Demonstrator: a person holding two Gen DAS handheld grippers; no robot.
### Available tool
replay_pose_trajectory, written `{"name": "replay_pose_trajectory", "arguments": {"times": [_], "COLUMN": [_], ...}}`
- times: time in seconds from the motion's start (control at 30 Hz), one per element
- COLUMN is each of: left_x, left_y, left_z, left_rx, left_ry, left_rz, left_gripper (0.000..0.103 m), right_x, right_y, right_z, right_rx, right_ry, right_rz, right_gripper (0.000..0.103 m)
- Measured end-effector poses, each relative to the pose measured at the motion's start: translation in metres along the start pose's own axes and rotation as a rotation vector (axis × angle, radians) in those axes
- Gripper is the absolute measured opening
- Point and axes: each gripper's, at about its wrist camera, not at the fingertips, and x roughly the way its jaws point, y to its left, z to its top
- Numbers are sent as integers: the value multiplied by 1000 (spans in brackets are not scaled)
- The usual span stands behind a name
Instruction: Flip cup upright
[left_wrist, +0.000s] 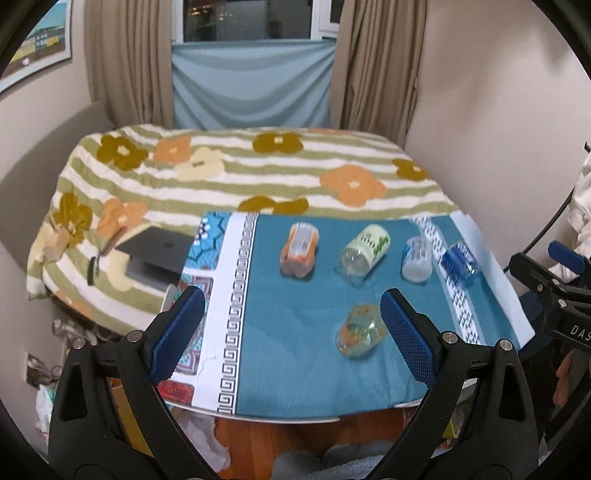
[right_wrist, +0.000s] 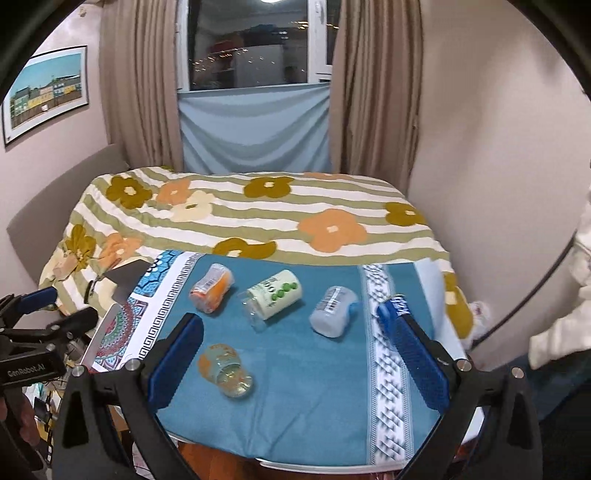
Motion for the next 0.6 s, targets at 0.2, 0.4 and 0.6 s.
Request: {"name": "replay_pose_trajectory", "arguments": {"times": [0.2,0.4,0.6], "left_x": [-11,-13,-16], "left_y": [-6,-8,-7], "left_z": [5,5,6], "left_rx": [27,37,39], "left_ry": [-52,-57,-65], "left_rz": [15,19,25], "left_gripper": [101,101,101], "right_x": [-2,-4,-3], "right_y": [-7,-7,-7], "right_z": [-1,-2,0], "right_rx": [42,49,58], "right_ry": [15,10,6], "right_rz": [-30,-32,-31], "right_gripper": [102,102,102]}}
